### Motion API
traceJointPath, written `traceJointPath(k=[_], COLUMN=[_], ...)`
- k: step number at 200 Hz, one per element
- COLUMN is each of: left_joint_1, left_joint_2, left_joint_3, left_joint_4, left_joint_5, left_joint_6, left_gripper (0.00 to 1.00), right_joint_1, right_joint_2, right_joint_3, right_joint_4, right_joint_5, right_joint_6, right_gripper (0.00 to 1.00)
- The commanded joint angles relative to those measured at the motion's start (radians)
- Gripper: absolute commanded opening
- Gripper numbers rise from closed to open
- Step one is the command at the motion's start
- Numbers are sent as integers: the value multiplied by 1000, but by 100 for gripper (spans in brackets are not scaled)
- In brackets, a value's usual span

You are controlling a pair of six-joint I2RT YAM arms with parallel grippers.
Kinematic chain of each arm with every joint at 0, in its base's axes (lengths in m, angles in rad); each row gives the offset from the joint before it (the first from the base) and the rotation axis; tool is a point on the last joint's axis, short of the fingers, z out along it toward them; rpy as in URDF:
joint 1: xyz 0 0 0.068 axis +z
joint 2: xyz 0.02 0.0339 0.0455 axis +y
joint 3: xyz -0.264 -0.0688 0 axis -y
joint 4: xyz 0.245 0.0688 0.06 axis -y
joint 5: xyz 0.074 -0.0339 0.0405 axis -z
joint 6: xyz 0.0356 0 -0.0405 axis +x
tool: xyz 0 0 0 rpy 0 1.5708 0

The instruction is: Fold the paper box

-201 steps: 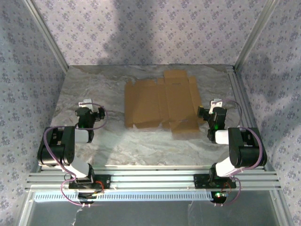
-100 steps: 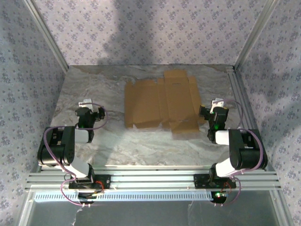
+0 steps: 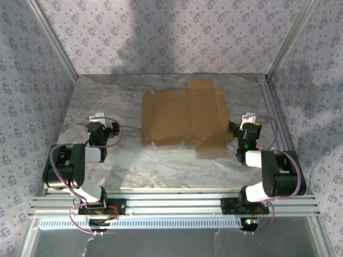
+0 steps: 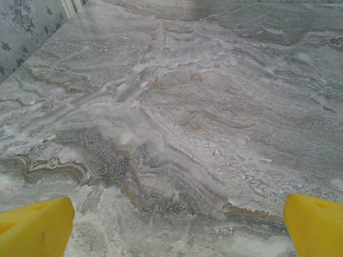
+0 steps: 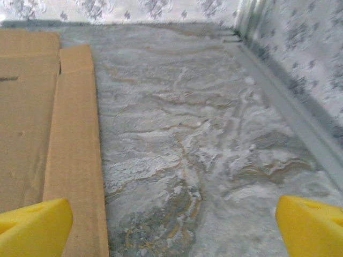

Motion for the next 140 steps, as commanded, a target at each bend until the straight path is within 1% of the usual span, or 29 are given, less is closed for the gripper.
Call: traceJointPath(k=[1, 12, 19, 29, 39, 54, 60, 65, 69, 74, 78, 81, 87, 90, 95, 99, 103, 109, 114, 123, 130, 140], left_joint_1=[-40, -55, -76, -120, -161, -249, -286, -317, -332, -334, -331, -327, -318, -313, -308, -301, -301, -326, -371, -488, -580, -691], left_joint_2=[-171, -255, -293, -347, -409, -493, -515, -526, -529, -528, -522, -516, -500, -490, -479, -470, -462, -452, -448, -452, -456, -448], left_joint_3=[7, 39, 40, 40, 65, 155, 208, 262, 310, 388, 442, 497, 572, 593, 606, 606, 601, 591, 593, 594, 581, 556], left_joint_4=[-131, -258, -279, -292, -345, -472, -537, -593, -674, -802, -922, -1010, -1142, -1182, -1185, -1162, -1133, -1091, -1091, -1124, -1123, -1111], left_joint_5=[-59, -57, -78, -120, -144, -222, -268, -307, -329, -320, -303, -282, -210, -164, -86, 28, 120, 203, 206, 114, 71, 48], left_joint_6=[15, 2, 14, 30, 37, 42, 27, -12, -76, -193, -309, -388, -503, -536, -562, -564, -566, -576, -583, -603, -631, -719], left_gripper=[100, 100, 100, 100, 100, 100, 100, 100, 100, 100, 100, 100, 100, 100, 100, 100, 100, 98, 92, 90, 89, 87], right_joint_1=[51, 88, 109, 125, 128, 132, 132, 132, 129, 122, 116, 109, 89, 76, 58, 45, 37, 37, 45, 77, 115, 179], right_joint_2=[-124, -225, -299, -407, -513, -639, -678, -704, -717, -729, -736, -739, -743, -745, -748, -748, -747, -743, -734, -710, -691, -683], right_joint_3=[-15, 4, 24, 77, 167, 300, 355, 406, 451, 506, 550, 571, 595, 603, 615, 623, 633, 639, 642, 664, 679, 690], right_joint_4=[-50, -135, -193, -339, -526, -753, -844, -935, -1028, -1154, -1259, -1309, -1302, -1288, -1270, -1264, -1274, -1288, -1301, -1371, -1447, -1533], right_joint_5=[149, 193, 231, 263, 264, 229, 220, 225, 230, 221, 188, 137, -7, -113, -223, -308, -364, -457, -504, -544, -518, -418], right_joint_6=[-21, -48, -67, -66, -31, 17, 72, 154, 254, 397, 515, 572, 571, 557, 553, 546, 558, 572, 574, 558, 537, 530], right_gripper=[99, 99, 99, 99, 99, 99, 99, 99, 99, 99, 99, 99, 99, 99, 99, 99, 99, 99, 99, 99, 99, 99])
